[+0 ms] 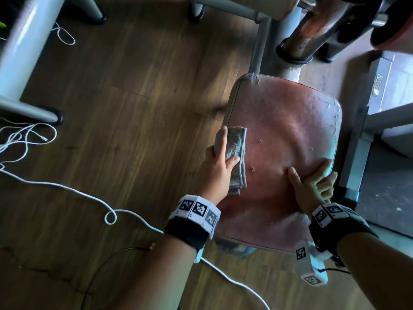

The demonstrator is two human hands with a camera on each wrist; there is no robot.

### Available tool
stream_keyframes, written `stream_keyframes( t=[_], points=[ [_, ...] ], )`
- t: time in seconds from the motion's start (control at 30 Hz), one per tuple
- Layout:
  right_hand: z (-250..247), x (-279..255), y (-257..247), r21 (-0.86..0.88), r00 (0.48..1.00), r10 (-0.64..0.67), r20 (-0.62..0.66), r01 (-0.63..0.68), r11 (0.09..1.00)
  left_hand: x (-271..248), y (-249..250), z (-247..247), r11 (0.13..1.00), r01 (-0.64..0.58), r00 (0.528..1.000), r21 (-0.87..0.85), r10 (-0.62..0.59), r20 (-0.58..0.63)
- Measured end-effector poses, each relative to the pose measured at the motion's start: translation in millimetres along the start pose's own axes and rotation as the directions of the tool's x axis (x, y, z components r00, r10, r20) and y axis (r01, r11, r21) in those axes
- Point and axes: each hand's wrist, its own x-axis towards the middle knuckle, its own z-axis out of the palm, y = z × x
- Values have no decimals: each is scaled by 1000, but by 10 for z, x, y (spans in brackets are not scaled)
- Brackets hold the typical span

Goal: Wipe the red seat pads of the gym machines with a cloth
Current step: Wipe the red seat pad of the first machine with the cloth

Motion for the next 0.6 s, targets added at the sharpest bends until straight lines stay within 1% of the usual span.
stream_keyframes(
  t=[0.07,0.13,0.2,0.3,0.37,0.47,0.53,0.6],
  points=[
    [4,-3,-4,11,1000,-4,-11,4,1000,-136,-44,-6,1000,-14,1000,28,14,-14],
    [10,0,-6,17,1000,-6,-24,6,1000,-381,-133,23,997,-25,1000,79,26,-14],
    [11,3,-5,15,1000,-1,-20,1,1000,-636,-213,58,994,-4,1000,112,4,-3],
    [16,23,8,3,1000,-2,-8,2,1000,-793,-252,88,984,8,999,178,1,-48],
    [14,36,24,-6,1000,-8,-3,8,1000,-715,-199,63,986,14,999,167,-6,-50],
    [14,45,30,-17,1000,-8,-4,8,1000,-453,-109,15,990,1,997,138,9,-71],
    [11,46,28,-19,1000,-7,-9,7,1000,-297,-58,-16,997,-7,999,73,10,-49],
    [4,46,27,-12,1000,-5,-19,5,1000,-252,-60,2,999,-21,999,31,22,-37]
  ],
)
